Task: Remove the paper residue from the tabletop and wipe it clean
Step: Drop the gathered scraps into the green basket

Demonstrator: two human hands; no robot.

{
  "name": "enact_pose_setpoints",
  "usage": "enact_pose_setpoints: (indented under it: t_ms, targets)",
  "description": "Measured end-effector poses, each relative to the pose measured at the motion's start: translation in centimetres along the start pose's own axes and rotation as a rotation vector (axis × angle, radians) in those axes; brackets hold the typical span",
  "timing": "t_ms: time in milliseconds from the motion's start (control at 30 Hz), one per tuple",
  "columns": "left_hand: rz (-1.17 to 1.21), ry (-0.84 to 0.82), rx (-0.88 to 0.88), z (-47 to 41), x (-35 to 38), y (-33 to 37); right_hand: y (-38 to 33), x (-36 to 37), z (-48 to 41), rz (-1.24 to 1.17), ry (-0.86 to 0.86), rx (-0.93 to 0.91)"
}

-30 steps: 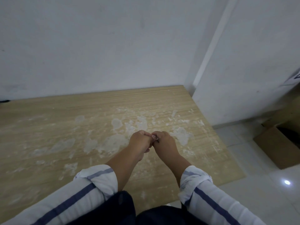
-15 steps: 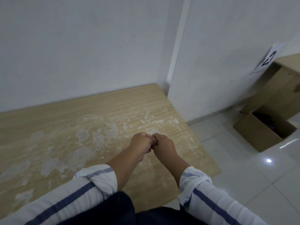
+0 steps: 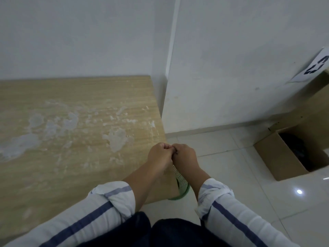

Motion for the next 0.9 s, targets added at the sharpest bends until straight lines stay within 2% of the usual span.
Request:
enact_pose_setpoints:
  t_ms: [67, 133, 333, 433, 567, 667, 900]
  targets:
    - [-0.045, 0.049, 0.036, 0.6, 1.6, -0.6, 2.0, 0.5, 0.3, 0.010, 0.007, -0.014]
    - [-0.127, 0.074, 0.091, 0.9, 2.6, -1.2, 3.8, 1.3, 0.6, -0.064, 0.023, 0.050]
    - [-0.502, 0.190, 0.437, 0.4, 3.4, -3.1, 8.1, 5.4, 0.9, -0.217, -0.045, 0.204]
    - [-0.700, 0.233, 0.525, -0.5, 3.5, -3.6, 10.0, 8.6, 0.7, -0.265, -0.076, 0.293]
    - [-0.897, 0.242, 0.526, -2.4, 4.3, -4.0, 12.2, 13.6, 0.1, -0.285, -0.121, 0.365]
    - [-0.933, 0.263, 0.463, -3.8, 4.2, -4.0, 13.5, 17.7, -0.3, -0.294, -0.185, 0.389]
    - [-0.976, 0.302, 0.502, -4.3, 4.2, -4.0, 15.9, 24.3, -1.2, -0.408, -0.277, 0.555]
Point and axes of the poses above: each hand's wrist, its own z-axis away from the middle knuckle, its own x-axis out of the palm, y = z × x, the point moved 3 cm from there along -z, towards the middle knuckle, and after that the axes turned 8 degrees about y, right-handed, at the moved point
